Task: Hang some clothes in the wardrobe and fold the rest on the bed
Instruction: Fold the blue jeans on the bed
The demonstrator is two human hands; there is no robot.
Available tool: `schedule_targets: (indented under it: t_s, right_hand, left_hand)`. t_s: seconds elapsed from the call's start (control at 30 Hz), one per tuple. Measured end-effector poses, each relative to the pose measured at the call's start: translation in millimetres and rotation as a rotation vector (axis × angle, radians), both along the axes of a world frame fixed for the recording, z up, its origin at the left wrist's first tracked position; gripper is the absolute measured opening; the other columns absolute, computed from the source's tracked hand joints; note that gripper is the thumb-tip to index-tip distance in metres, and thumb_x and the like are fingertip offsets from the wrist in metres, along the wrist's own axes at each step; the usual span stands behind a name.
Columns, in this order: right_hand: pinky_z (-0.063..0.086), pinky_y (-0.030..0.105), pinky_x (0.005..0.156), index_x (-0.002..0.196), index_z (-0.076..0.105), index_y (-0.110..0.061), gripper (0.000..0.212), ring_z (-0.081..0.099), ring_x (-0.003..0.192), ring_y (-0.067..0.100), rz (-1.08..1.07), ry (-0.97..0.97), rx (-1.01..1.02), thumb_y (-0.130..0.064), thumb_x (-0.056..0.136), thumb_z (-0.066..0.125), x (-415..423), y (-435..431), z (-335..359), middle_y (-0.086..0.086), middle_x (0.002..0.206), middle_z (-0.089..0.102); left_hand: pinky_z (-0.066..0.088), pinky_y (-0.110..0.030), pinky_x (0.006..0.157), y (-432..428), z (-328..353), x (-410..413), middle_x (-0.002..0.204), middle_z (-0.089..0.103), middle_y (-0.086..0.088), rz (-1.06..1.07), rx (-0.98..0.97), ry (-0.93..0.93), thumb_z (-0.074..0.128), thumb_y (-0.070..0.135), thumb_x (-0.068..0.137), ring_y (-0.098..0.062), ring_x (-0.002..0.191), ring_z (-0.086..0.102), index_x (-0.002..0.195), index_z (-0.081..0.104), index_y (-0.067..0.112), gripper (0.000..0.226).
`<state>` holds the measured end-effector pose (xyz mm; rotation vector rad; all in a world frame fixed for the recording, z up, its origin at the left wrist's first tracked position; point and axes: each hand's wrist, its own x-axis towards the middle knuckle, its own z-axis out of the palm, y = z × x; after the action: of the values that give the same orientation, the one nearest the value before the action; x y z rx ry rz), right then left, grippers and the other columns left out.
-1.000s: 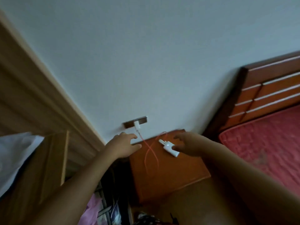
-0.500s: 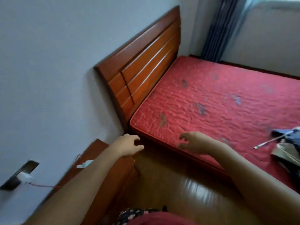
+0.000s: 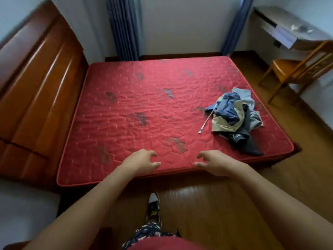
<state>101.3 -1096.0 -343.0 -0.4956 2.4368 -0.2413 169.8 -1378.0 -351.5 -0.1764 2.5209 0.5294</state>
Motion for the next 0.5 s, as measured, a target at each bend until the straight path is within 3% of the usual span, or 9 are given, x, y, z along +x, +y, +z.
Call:
schedule_targets:
  t_s: [0.33,0.5]
  right_hand:
    - [0.049,0.036,0.098,0.135,0.057,-0.024,0.055,0.060,0.121,0.020,-0.361,-0.023,0.049,-0.059,0.093,0.058,-106.8,54.1,-18.7,0.002,0.134,0.064]
    - [0.050,0.035,0.096,0.136,0.056,-0.022,0.055,0.063,0.114,0.021,-0.479,-0.067,0.053,-0.058,0.094,0.056,-137.2,96.5,-30.9,0.004,0.131,0.065]
  left_hand:
    - [0.045,-0.040,0.106,56.1,-28.8,-187.0,0.139,0.055,-0.001,-0.356,0.051,0.000,0.053,0.054,0.093,-0.023,0.129,0.052,0.137,0.056,0.035,0.048]
    - [0.046,-0.044,0.104,98.5,-43.2,-256.4,0.133,0.059,-0.004,-0.499,0.028,-0.041,0.049,0.053,0.094,-0.028,0.122,0.054,0.136,0.056,0.033,0.047]
